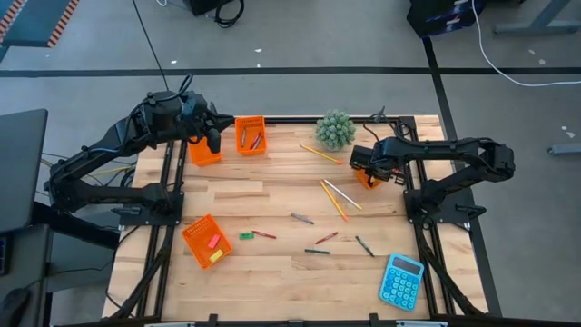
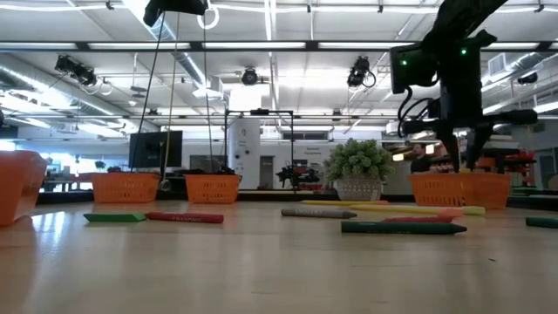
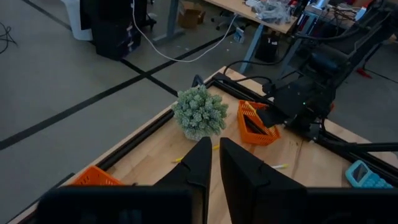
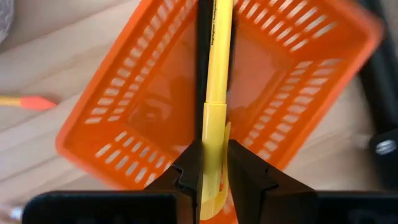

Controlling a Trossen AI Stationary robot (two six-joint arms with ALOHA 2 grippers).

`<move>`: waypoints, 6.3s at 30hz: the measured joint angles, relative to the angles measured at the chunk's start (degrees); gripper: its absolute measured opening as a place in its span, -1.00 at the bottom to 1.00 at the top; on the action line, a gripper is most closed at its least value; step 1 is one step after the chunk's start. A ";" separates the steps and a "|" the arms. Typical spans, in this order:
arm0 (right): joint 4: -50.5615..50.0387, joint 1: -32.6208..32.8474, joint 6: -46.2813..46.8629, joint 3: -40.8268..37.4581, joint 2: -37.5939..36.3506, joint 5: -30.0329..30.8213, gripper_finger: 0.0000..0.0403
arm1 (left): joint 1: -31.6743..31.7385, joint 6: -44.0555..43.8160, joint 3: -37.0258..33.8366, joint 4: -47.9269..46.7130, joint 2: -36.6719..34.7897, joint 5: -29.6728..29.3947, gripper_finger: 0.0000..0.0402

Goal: Sort crayons/erasers/pens/pencils in bins
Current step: Put the yellow highlighter into the right orange bin, then put the left red crayon into the middle orange bin

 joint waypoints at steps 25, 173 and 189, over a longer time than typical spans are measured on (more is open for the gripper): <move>8.90 -0.73 0.55 -7.50 0.00 -3.37 -0.65 | 0.00 0.14 0.00 0.02 0.00 0.02 -0.86; 6.30 26.32 -29.79 34.53 24.91 -7.38 -0.20 | 1.30 -9.57 0.02 -22.83 -1.25 -14.08 -0.90; 7.57 22.31 -40.73 34.57 19.29 -4.41 -0.20 | -3.73 6.26 0.02 -26.38 0.86 11.65 -0.51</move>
